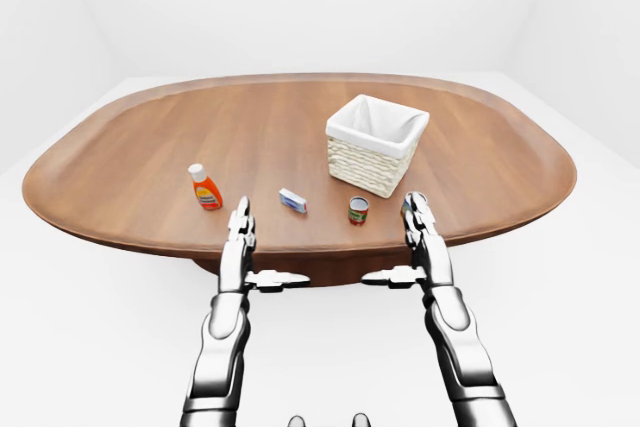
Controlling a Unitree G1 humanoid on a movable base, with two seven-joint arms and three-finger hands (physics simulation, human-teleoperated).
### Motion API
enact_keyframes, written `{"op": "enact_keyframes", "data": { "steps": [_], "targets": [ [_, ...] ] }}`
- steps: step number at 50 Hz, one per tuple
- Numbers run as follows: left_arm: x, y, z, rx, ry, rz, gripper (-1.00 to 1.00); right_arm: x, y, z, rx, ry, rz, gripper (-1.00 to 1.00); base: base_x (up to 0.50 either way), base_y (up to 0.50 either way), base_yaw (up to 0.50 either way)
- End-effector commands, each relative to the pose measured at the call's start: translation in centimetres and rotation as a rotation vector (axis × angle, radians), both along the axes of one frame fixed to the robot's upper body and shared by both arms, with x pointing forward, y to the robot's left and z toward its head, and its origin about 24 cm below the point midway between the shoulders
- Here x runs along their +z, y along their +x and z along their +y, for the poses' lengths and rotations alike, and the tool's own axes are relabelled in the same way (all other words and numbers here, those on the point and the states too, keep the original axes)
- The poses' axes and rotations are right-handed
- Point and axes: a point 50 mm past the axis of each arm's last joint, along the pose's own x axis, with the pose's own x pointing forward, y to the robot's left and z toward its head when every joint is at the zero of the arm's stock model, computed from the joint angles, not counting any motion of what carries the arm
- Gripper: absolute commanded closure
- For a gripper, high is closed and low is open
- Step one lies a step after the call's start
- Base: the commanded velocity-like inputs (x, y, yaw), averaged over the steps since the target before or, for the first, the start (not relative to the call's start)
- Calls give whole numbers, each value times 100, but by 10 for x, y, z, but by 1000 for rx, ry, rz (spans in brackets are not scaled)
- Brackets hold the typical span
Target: Pick up the ketchup, and put it in the basket.
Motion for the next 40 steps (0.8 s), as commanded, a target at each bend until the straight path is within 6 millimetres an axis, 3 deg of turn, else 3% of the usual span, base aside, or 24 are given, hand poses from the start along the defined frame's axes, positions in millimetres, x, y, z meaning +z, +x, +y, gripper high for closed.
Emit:
{"op": "enact_keyframes", "data": {
  "steps": [1, 13, 20, 24, 33, 40],
  "targets": [
    [-2, 2, 7, 6, 3, 16, -100, -7, 3, -6, -7, -15, 16, -100, 0, 0, 0],
    [1, 1, 8, 5, 4, 5, -100, -7, 3, -4, -12, -25, 19, -100, 0, 0, 0],
    [15, -6, 8, -2, 13, -19, -100, -1, -2, -3, -19, -57, 11, -100, 0, 0, 0],
    [36, -13, 9, -1, 16, -102, -100, 14, -10, -1, -18, -60, -18, -100, 0, 0, 0],
    [89, -43, 15, -2, 31, -334, -100, 71, -42, 5, -17, -97, -250, -100, 0, 0, 0],
    [113, -60, 21, 12, 39, -440, -100, 96, -57, 7, -11, -101, -359, -100, 0, 0, 0]
  ]
}}
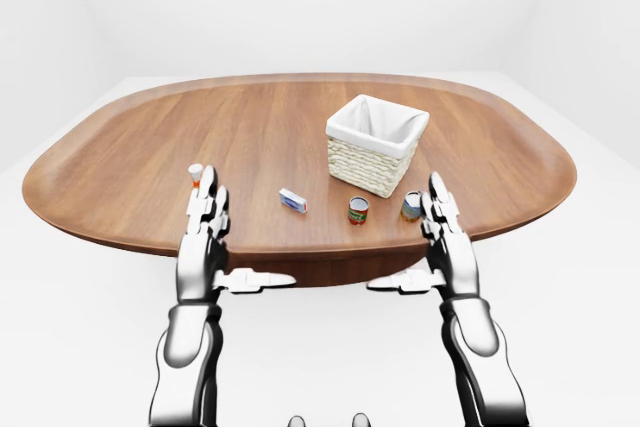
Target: Pick up the ketchup, and put it in the basket.
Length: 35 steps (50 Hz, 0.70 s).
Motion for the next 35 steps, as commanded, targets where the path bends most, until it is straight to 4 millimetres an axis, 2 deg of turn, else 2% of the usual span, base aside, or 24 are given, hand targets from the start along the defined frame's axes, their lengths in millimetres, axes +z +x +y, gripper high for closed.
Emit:
{"op": "enact_keyframes", "data": {
  "steps": [1, 6, 10, 23, 35],
  "targets": [
    [43, -29, 7, 11, 19, -193, -100, 45, -28, 4, 7, -19, -192, -100, 0, 0, 0],
    [37, -28, 9, 17, 15, -163, -100, 43, -27, 4, 3, -21, -187, -100, 0, 0, 0],
    [44, -30, 11, 24, 16, -198, -100, 41, -25, 4, 0, -24, -174, -100, 0, 0, 0],
    [46, -33, 14, 31, 8, -205, -100, 36, -23, 3, 1, -22, -156, -100, 0, 0, 0],
    [39, -31, 21, 49, -33, -182, -100, 33, -22, 4, 6, -37, -140, -100, 0, 0, 0]
  ]
}}
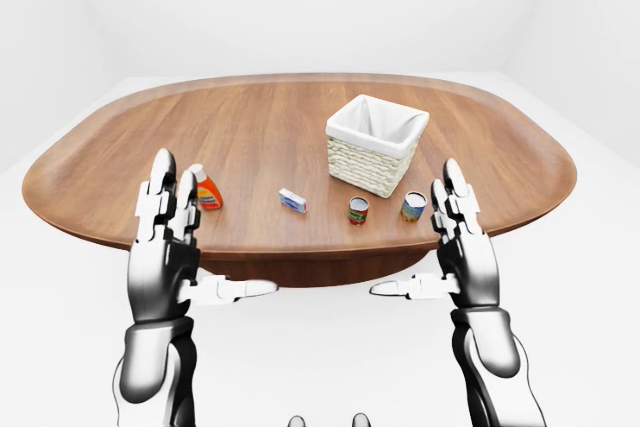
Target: Pick up the ketchup, and put it in the basket.
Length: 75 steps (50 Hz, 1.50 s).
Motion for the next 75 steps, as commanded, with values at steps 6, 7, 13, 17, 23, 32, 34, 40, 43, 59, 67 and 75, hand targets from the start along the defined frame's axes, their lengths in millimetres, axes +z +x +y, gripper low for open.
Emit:
{"op": "enact_keyframes", "data": {
  "steps": [6, 7, 13, 17, 23, 32, 34, 40, 43, 59, 67, 75],
  "targets": [
    [-4, -1, 6, 1, -39, 11, -100, -8, 0, 2, 15, -29, 37, -100, 28, 16, 0],
    [-4, -1, 6, 1, -39, 11, -100, -8, 0, 3, 14, -31, 37, -100, 48, 31, 0],
    [-5, -1, 7, -1, -40, 17, -100, -8, 0, 4, 14, -34, 37, -100, 48, 31, 0],
    [-6, -1, 8, 0, -38, 22, -100, -9, 0, 5, 15, -34, 41, -100, 48, 31, 0],
    [-8, 1, 9, 7, -44, 28, -100, -10, 4, 2, -25, -21, 42, -100, 35, 18, 0],
    [-5, -1, 9, 1, -43, 16, -100, -9, 3, 4, -25, -29, 35, -100, 0, 0, 0],
    [-4, -1, 9, 1, -43, 9, -100, -7, 2, 5, -15, -27, 29, -100, 0, 0, 0],
    [-1, -3, 8, 2, -37, 0, -100, -5, 0, 5, 6, -23, 20, -100, 0, 0, 0],
    [2, -5, 9, 4, -50, -17, -100, -4, -3, 6, 28, -27, 18, -100, 17, 0, 0],
    [4, -4, 12, 9, -55, -31, -100, 0, -3, 8, 36, -29, 0, -100, 50, 0, 0],
    [3, -4, 13, 9, -54, -23, -100, -2, -2, 9, 36, -30, 11, -100, 50, 0, 0],
    [4, -4, 12, 13, -50, -28, -100, -4, 0, 4, -7, -21, 17, -100, 41, 0, 0]
  ]
}}
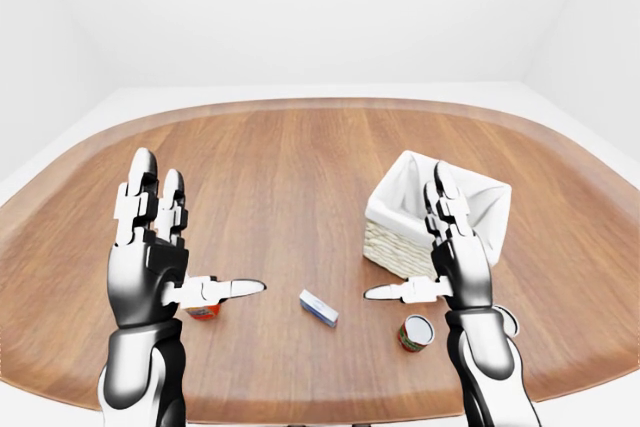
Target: Pick up the ketchup, and put it in the basket.
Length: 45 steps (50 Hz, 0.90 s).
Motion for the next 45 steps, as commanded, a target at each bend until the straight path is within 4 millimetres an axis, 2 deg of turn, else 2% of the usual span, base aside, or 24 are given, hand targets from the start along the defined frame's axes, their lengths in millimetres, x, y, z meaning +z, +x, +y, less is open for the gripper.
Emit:
{"op": "enact_keyframes", "data": {
  "steps": [1, 5, 10, 12, 19, 25, 34, 45],
  "targets": [
    [1, 0, 0, 3, 4, -5, -100, -2, 3, -4, -50, 0, 2, -100, 0, 0, 0],
    [-3, 1, 1, 2, 4, 16, -100, -3, 3, -5, -49, 5, 6, -100, 0, 0, 0],
    [4, -3, 1, 8, 17, -18, -100, -3, 2, -5, -50, 8, 11, -100, 0, 0, 0],
    [-1, -2, 2, 8, 19, 7, -100, -4, 2, -6, -52, 9, 13, -100, 0, 0, 0],
    [5, -7, 6, 23, 41, -17, -100, -5, 2, -6, -54, 8, 19, -100, 0, 0, 0],
    [10, -12, 15, 57, 61, -36, -100, -7, 2, -7, -58, 11, 26, -100, 0, 0, 0],
    [2, -11, 32, 106, 67, 7, -100, -10, 3, -6, -56, 10, 42, -100, 0, 0, 0],
    [-24, -8, 48, 145, 55, 130, -100, -12, 3, -5, -50, 4, 50, -100, 0, 0, 0]
  ]
}}
